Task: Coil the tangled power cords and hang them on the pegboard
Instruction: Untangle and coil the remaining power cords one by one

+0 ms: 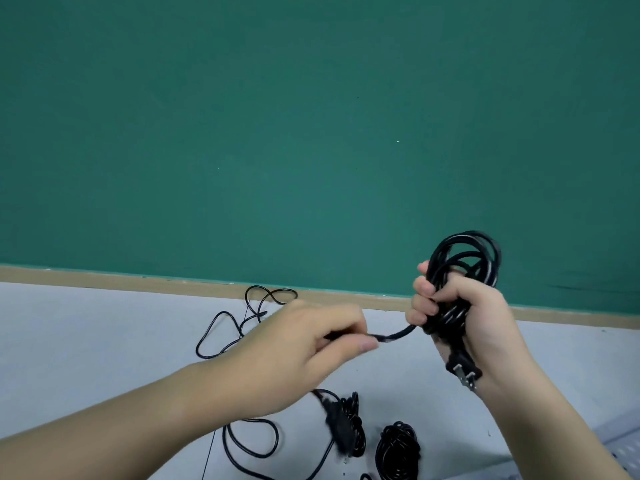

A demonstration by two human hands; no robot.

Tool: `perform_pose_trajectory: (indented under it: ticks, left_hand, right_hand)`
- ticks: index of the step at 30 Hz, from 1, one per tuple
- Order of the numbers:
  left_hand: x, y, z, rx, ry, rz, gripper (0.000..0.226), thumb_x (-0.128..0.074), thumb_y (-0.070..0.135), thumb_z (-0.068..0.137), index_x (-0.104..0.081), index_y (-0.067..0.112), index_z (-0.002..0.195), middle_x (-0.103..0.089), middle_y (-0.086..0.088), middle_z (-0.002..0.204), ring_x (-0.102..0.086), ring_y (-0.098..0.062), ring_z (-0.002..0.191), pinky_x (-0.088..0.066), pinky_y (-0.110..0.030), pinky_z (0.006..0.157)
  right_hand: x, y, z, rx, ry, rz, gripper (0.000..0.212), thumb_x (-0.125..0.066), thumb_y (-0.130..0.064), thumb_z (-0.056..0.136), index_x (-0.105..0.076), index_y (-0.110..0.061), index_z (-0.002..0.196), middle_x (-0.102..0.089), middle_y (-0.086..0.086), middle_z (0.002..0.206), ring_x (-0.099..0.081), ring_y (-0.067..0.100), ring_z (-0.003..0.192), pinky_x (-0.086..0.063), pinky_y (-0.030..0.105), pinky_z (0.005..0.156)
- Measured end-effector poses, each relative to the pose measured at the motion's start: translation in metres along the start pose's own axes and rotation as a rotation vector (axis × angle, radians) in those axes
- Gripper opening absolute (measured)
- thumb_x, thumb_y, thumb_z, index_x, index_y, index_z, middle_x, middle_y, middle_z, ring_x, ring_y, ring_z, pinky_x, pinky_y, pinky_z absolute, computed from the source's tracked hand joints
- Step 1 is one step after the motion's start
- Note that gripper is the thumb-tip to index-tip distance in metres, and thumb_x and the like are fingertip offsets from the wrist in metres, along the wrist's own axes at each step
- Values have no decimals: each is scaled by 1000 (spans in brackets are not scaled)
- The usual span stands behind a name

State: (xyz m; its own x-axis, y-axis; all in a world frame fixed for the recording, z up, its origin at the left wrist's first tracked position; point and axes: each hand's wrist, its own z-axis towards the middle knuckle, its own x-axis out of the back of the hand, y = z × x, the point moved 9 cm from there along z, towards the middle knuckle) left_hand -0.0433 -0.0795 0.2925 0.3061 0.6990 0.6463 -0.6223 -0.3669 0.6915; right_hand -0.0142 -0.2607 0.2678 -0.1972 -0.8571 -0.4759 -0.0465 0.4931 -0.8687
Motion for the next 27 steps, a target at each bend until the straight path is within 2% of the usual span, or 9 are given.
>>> perform_pose_trajectory:
  ticks: [4,6,10,11,13,16,19,24,27]
  left_hand:
    - [21,-12,4,85,168,-160,32,-58,39,103,-60,19,78,-44,-4,61,-35,-12,56,-30,-24,53]
    - [28,-24,5,169,231,-184,34,-60,37,101,-60,18,74,-39,1,60,-32,-10,55,-28,-25,52]
    - [32,-42,7,275,277,-124,40,-58,46,100,-59,19,71,-36,3,55,-32,-13,52,-30,-30,52]
    - [30,-44,7,280,267,-120,40,-59,49,100,-59,21,71,-41,0,54,-37,-16,51,-37,-32,53]
    - [23,-46,6,293,239,-130,37,-58,57,96,-61,28,73,-55,-4,58,-51,-22,54,-54,-38,58]
    - [18,-48,2,341,207,-63,36,-58,61,95,-60,31,75,-60,4,55,-55,-16,52,-52,-41,59]
    - [23,-48,-2,364,214,75,42,-53,67,91,-59,27,77,-63,4,56,-59,-12,56,-50,-37,59]
    - [58,-43,-3,399,296,140,71,-55,91,59,-51,20,63,-49,7,47,-38,-10,45,-36,-29,48]
    - [72,-49,-3,456,211,70,67,-55,81,68,-54,15,58,-31,10,43,-27,-10,42,-25,-22,43]
  right_hand:
    - [-18,31,-9,-126,-105,29,42,-47,2,62,-56,-4,103,-50,10,78,-45,19,59,-44,32,57]
    - [-32,49,-16,-215,-177,47,44,-53,3,59,-56,-3,103,-52,13,80,-50,22,60,-49,34,57]
    - [-59,73,-35,-431,-297,66,15,-64,3,65,-69,-1,79,-62,23,87,-53,24,56,-49,36,63]
    - [-63,76,-37,-460,-323,21,13,-70,-2,69,-73,-3,81,-65,26,95,-53,21,55,-48,33,63]
    - [-67,84,-38,-491,-407,-91,25,-81,-21,71,-77,-9,93,-64,25,106,-53,16,55,-47,29,61]
    - [-72,93,-39,-477,-493,-279,35,-84,-33,69,-80,-15,98,-64,14,92,-55,14,58,-45,29,64]
    - [-77,95,-37,-474,-542,-366,39,-83,-30,69,-68,-6,95,-58,8,75,-53,15,58,-44,27,60]
    - [-85,91,-35,-423,-631,-493,33,-62,-1,62,-59,-5,95,-47,5,69,-44,16,55,-40,28,56]
    - [-77,81,-27,-401,-564,-373,51,-61,4,49,-60,-3,100,-49,5,73,-42,14,54,-40,27,52]
